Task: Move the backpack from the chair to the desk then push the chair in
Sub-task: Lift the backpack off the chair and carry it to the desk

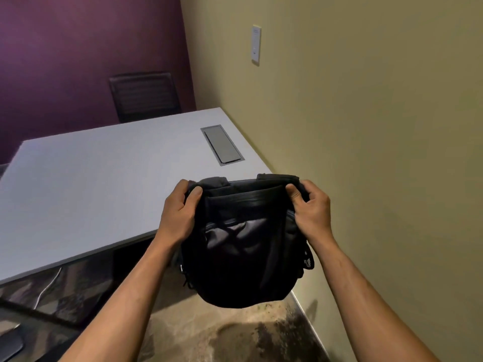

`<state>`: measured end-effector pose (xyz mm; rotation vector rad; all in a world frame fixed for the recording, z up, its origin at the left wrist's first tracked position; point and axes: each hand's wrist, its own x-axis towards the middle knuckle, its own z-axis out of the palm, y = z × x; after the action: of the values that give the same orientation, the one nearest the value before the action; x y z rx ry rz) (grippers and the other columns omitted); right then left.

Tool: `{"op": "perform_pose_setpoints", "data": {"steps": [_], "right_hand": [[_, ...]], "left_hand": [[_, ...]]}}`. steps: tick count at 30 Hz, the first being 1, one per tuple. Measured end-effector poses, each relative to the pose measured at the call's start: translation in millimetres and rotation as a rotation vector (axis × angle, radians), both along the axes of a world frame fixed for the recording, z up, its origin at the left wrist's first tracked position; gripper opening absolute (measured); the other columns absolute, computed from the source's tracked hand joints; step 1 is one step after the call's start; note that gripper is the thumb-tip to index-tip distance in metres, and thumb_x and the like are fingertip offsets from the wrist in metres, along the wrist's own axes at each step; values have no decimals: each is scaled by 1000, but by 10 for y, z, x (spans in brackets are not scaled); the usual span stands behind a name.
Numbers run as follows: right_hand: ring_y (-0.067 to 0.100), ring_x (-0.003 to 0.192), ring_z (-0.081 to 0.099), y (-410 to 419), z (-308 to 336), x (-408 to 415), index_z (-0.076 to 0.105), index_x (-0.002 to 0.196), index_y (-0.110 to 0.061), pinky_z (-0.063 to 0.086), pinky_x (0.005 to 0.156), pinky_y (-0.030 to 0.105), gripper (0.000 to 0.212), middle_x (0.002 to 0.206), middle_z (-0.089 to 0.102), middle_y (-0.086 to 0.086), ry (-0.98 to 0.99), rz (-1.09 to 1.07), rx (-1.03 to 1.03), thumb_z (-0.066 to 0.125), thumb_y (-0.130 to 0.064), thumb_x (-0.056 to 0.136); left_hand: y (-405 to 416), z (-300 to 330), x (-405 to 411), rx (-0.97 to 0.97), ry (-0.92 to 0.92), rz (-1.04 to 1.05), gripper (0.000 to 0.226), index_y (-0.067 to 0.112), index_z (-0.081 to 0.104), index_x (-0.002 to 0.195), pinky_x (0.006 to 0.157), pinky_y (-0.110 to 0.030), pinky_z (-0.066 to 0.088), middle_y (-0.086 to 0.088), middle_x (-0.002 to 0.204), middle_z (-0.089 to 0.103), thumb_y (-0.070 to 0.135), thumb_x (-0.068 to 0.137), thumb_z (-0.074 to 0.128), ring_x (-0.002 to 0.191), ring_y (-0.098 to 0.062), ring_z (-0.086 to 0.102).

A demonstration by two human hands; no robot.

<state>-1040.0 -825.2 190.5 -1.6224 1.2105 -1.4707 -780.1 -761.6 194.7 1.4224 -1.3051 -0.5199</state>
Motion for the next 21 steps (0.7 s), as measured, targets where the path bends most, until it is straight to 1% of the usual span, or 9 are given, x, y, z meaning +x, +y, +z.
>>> {"op": "perform_pose_setpoints", "data": {"steps": [3,5,9,10,14,16,18,20,21], "right_hand": [[7,66,54,-311,108,95,68,85,-22,47,62,34,36,71,65,-4,-10,25,-20,62,-57,84],[6,63,49,-517,166,187,67,83,-17,42,58,31,37,67,59,-8,-3,32,-36,61,-53,85],[2,60,44,-913,269,411,66,79,-16,38,55,23,33,62,54,-12,0,13,-65,61,-48,86],[2,60,45,-1012,296,470,66,79,-17,39,55,24,31,63,55,-11,0,11,-75,61,-47,86],[11,65,46,-1390,422,739,66,81,-6,42,59,37,39,71,60,19,11,-6,-116,62,-43,87],[15,66,45,-1563,493,886,64,82,0,42,59,41,42,73,59,25,15,-28,-123,62,-42,88],[12,65,44,-1732,544,1009,64,81,-1,40,58,38,40,67,57,16,-3,-68,-139,63,-41,89],[4,61,40,-1902,586,1117,62,76,-9,36,55,30,36,61,51,-11,-28,-110,-146,63,-43,89],[2,58,37,-1985,604,1175,61,73,-13,33,53,24,33,59,48,-15,-32,-127,-150,63,-42,89]], "left_hand": [[-272,87,78,-35,-14,34,15,26,55,83,62,-16,42,16,78,60,30,96,48,72,-5,54],[-469,135,153,-59,-25,46,16,29,52,80,61,-15,40,20,75,58,30,95,48,69,-2,52],[-899,198,393,-90,-42,36,19,19,54,84,64,-26,42,9,78,58,34,94,47,71,-10,52],[-1017,218,463,-96,-43,24,20,18,54,86,65,-28,43,5,79,58,34,94,47,72,-12,53],[-1492,356,758,-128,-64,-6,21,17,53,83,64,-27,42,6,77,56,33,94,47,71,-12,51],[-1739,434,909,-139,-68,-24,20,19,52,80,61,-21,40,13,72,55,32,95,47,67,-6,48],[-1992,511,1052,-147,-75,-55,19,23,51,78,59,-15,39,21,69,54,31,96,47,66,-2,48],[-2240,589,1171,-161,-77,-74,20,20,53,82,61,-15,40,22,71,55,33,95,47,67,-2,48],[-2359,626,1219,-171,-78,-82,20,18,53,83,62,-17,41,21,72,56,34,95,47,68,-3,49]]}}
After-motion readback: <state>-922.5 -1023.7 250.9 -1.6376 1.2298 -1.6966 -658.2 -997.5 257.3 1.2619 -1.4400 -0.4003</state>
